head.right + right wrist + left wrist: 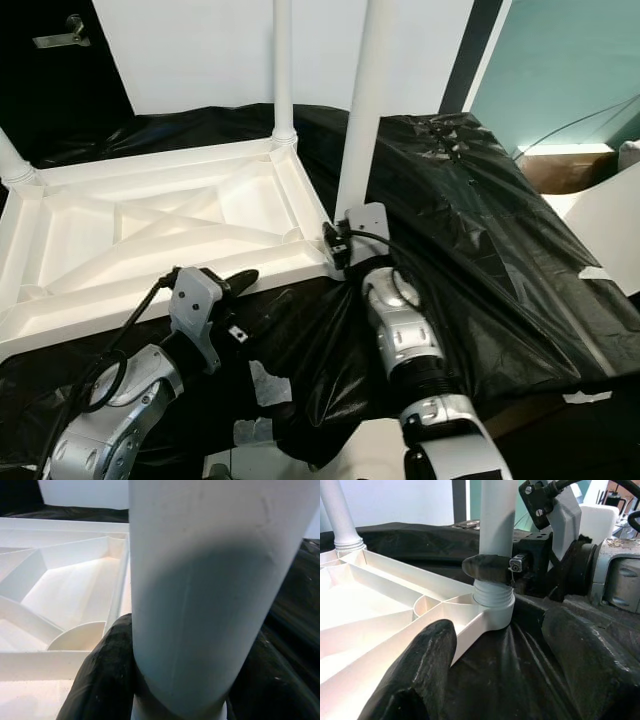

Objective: Building children table

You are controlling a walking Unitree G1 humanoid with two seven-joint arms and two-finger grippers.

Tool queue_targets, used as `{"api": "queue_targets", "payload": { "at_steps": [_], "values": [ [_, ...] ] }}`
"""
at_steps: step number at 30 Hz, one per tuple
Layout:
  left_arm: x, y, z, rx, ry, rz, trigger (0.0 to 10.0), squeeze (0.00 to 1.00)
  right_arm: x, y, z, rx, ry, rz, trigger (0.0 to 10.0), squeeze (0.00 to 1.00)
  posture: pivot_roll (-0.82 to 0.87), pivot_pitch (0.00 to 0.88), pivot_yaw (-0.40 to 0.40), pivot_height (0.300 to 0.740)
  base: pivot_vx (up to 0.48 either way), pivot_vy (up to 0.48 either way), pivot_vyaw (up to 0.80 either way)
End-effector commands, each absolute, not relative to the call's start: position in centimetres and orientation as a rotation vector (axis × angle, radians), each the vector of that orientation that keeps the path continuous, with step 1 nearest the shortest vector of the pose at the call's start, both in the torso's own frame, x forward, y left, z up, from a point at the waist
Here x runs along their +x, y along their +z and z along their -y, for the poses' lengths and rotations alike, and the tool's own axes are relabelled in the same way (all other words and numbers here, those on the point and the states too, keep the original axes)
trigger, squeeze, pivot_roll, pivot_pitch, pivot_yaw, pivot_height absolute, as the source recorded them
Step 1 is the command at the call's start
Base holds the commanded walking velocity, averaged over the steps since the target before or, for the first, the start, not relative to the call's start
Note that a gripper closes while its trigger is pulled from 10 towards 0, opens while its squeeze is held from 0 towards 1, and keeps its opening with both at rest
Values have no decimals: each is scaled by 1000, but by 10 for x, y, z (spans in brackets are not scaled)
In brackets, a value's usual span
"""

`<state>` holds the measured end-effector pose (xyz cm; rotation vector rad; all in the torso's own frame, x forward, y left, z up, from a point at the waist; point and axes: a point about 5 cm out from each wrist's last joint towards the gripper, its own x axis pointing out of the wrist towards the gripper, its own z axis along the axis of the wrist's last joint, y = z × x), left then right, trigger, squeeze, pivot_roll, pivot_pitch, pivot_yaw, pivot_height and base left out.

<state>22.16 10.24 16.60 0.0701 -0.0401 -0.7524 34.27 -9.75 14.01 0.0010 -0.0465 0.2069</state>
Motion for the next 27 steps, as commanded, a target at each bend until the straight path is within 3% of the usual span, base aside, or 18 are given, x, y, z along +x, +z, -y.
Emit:
{"api": "queue_targets", "payload": {
  "at_steps": [1, 9, 10, 12, 13, 21, 22, 23, 27],
  "values": [
    [222, 167, -101, 70, -727, 37, 10000, 0, 335, 119, 97, -14, 200, -45, 10000, 0, 117, 37, -62, 740, 0, 0, 0],
    [223, 168, -102, 69, -724, 39, 10000, 0, 332, 125, 97, -14, 197, -21, 10000, 0, 116, 32, -63, 740, 0, 0, 0],
    [223, 168, -102, 68, -723, 39, 10000, 0, 332, 126, 100, -13, 196, -14, 10000, 447, 116, 33, -64, 740, 0, 0, 0],
    [223, 168, -102, 68, -723, 39, 10000, 0, 332, 126, 100, -13, 196, -14, 10000, 447, 116, 33, -64, 740, 0, 0, 0],
    [223, 167, -100, 66, -724, 38, 10000, 0, 329, 130, 107, 0, 231, 13, 10000, 1000, 113, 30, -65, 740, 0, 0, 0],
    [224, 168, -99, 66, -725, 42, 10000, 0, 324, 133, 130, -7, 359, 39, 10000, 1000, 112, 26, -70, 740, 0, 0, 0],
    [224, 168, -99, 64, -722, 43, 10000, 0, 326, 135, 136, -7, 407, 38, 10000, 953, 111, 27, -72, 740, 0, 0, 0],
    [224, 168, -99, 63, -721, 44, 10000, 0, 329, 137, 141, -23, 450, 43, 10000, 0, 111, 26, -73, 740, 0, 0, 0],
    [224, 168, -99, 62, -719, 44, 10000, 0, 336, 140, 146, -62, 563, 42, 10000, 0, 108, 27, -72, 740, 0, 0, 0]
  ]
}}
